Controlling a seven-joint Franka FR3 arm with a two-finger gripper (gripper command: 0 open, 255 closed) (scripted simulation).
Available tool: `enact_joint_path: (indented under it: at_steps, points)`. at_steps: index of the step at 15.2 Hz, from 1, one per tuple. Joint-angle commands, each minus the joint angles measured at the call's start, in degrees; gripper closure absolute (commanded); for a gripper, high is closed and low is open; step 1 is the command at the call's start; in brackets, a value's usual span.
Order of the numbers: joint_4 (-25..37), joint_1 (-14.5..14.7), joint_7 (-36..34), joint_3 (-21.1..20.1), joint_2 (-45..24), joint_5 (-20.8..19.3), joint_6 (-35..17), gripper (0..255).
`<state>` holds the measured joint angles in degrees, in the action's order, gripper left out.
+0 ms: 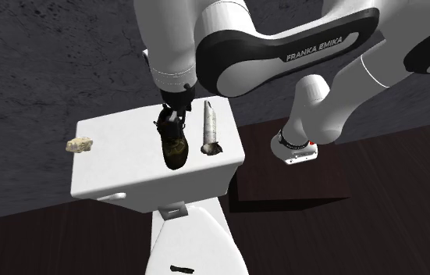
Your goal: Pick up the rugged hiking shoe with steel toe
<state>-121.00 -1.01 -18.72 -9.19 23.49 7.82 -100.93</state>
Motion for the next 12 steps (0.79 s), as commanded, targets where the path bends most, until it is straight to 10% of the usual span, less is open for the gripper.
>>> enact_joint_path:
  at_steps: [1, 5, 6, 12]
  points:
    - [-1.5, 0.0, 0.1, -0.1, 0.0, 0.1, -1.6, 0]
    - [-3.6, 0.1, 0.2, -0.2, 0.1, 0.2, -3.6, 0]
    - [-3.5, 0.1, 0.2, -0.2, 0.1, 0.2, -3.5, 255]
    - [-3.6, 0.1, 0.2, -0.2, 0.1, 0.2, -3.6, 255]
